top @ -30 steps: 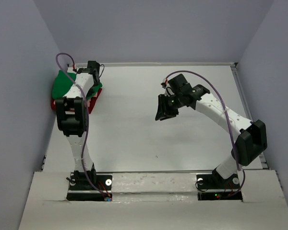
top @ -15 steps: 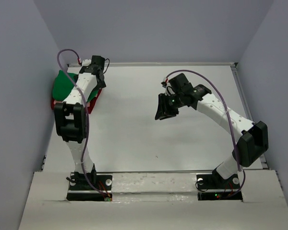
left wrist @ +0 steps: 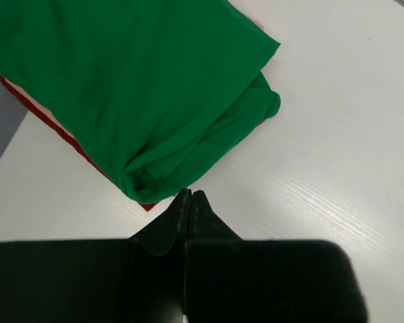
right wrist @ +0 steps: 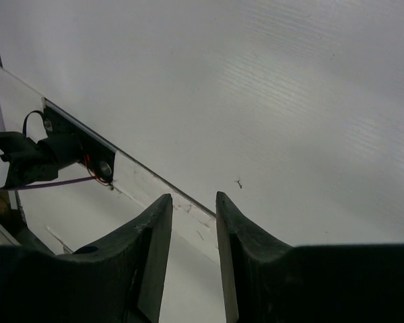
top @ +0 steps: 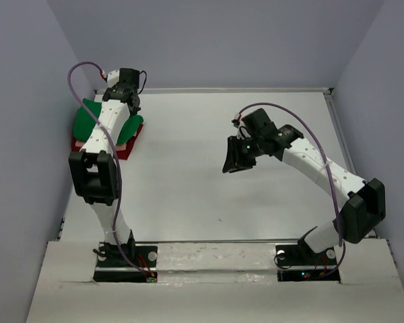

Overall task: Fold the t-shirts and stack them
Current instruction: Put the neatly folded tshirt into the corner of the board with the left arm

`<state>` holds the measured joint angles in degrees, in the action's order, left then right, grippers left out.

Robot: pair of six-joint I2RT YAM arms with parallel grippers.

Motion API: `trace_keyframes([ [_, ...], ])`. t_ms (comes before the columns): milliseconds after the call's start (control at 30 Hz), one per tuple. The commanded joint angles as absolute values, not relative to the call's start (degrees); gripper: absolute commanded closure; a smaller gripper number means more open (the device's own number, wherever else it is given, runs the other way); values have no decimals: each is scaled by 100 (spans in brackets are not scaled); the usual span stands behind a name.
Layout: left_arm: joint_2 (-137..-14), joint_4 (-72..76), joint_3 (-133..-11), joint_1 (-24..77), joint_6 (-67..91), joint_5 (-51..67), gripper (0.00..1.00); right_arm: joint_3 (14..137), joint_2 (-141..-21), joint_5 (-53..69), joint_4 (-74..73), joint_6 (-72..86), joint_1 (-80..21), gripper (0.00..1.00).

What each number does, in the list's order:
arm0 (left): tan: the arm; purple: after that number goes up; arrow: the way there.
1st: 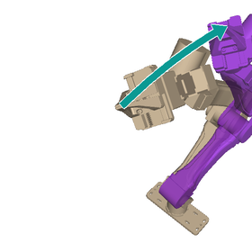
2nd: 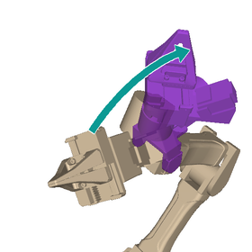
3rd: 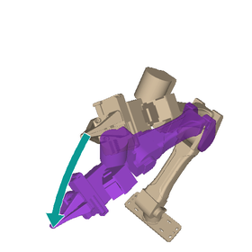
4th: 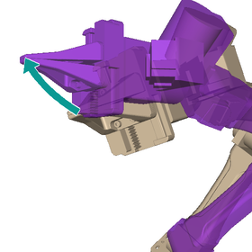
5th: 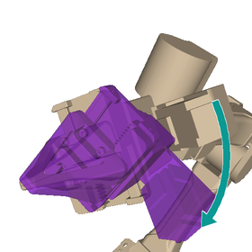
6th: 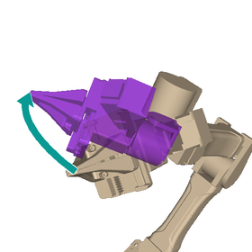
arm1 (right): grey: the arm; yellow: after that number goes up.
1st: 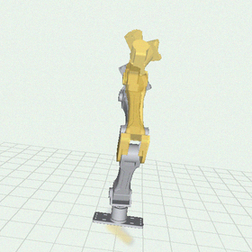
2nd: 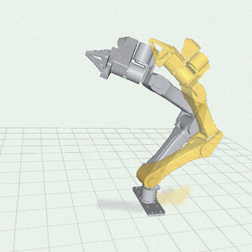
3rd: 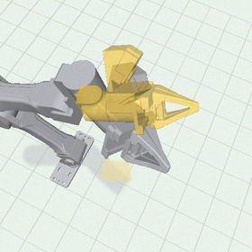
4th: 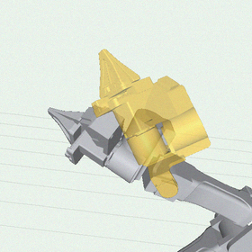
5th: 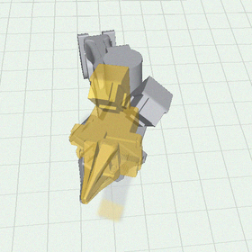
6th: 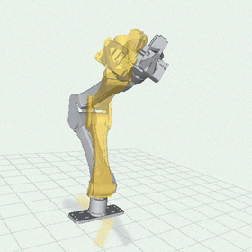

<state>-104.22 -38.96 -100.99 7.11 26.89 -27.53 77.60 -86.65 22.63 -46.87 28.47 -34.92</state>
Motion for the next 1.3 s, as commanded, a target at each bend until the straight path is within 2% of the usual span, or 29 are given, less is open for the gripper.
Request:
trace_keyframes([
  [0,-10713,-4157,-10450,396,2725,-2418,100,7717,-8201,1969,-4729,2874,-3480,62],
  [233,-11451,-4491,-11188,44,2663,-2215,100,7752,-8025,1925,-4851,2900,-3480,62],
  [700,-11786,-4412,-10881,-554,2566,-2189,100,7910,-8095,1872,-4948,2874,-3480,62],
  [867,-11953,-4263,-10573,-615,2549,-1872,100,8024,-8165,1881,-4957,2883,-3480,62],
  [1267,-12937,-4263,-10942,-729,2566,-853,100,8024,-8077,1793,-5027,2927,-3480,62],
])
